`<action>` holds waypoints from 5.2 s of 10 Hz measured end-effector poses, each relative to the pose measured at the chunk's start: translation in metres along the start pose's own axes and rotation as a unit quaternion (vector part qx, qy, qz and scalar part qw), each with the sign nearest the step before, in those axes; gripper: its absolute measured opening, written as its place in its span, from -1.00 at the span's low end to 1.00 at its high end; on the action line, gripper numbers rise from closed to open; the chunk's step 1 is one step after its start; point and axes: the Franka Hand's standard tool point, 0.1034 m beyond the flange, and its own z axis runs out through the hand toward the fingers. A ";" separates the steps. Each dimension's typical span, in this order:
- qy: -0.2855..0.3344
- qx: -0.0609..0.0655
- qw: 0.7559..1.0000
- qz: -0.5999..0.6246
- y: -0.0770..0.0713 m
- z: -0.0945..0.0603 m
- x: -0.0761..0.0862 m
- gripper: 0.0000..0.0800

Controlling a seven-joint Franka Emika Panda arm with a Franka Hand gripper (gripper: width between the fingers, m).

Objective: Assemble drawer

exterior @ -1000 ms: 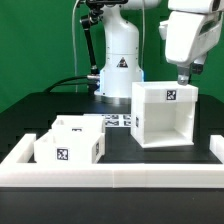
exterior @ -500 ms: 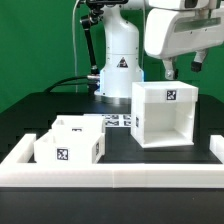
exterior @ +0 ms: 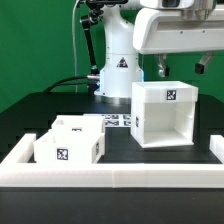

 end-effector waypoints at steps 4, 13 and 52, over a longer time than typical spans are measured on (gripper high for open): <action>0.006 0.013 1.000 0.009 -0.019 0.023 -0.024 0.62; -0.014 0.021 1.000 0.010 -0.031 0.047 -0.030 -0.05; 0.048 0.048 0.952 0.298 0.014 0.031 0.111 -0.90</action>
Offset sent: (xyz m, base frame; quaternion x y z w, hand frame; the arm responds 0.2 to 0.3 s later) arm -0.0262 0.0213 -0.0220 0.0392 0.0231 0.0310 0.9985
